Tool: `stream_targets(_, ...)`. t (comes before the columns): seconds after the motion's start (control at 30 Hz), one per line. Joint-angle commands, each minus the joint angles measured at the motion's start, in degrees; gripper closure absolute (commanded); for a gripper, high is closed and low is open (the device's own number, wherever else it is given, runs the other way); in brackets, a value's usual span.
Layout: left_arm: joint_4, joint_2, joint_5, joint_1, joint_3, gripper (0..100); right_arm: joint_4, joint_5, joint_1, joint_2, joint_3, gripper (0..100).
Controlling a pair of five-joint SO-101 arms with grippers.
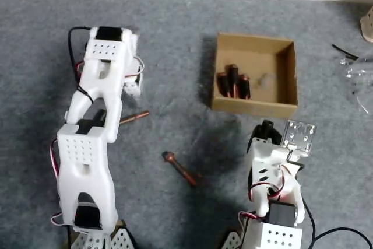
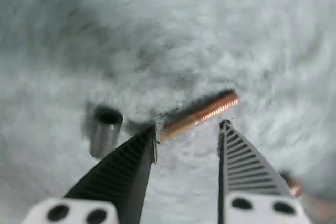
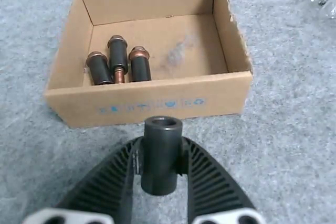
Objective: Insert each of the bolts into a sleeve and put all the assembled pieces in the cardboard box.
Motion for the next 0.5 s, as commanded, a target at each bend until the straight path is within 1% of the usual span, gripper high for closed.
stream_targets(0.0,0.88,-4.35,23.3,1.63,-2.68,81,-2.33,0.79,0.31,-1.1,4.09,99.4)
stream_targets(0.07,0.88,-4.0,27.78,3.21,-2.68,82,-2.33,0.79,0.31,-1.1,4.09,99.4)
stream_targets(0.17,0.88,-3.12,28.4,5.58,-1.54,82,-2.33,0.79,0.31,-1.1,4.09,99.4)
stream_targets(0.3,0.88,-2.33,29.36,6.02,1.19,82,-2.33,0.79,0.31,-1.1,4.09,99.4)
stream_targets(0.37,0.79,-2.07,33.76,5.49,1.45,81,-2.33,0.88,0.31,-1.1,4.09,99.4)
stream_targets(0.47,0.79,-2.33,43.25,2.77,1.45,81,-2.33,3.25,-0.13,-1.1,4.18,99.4)
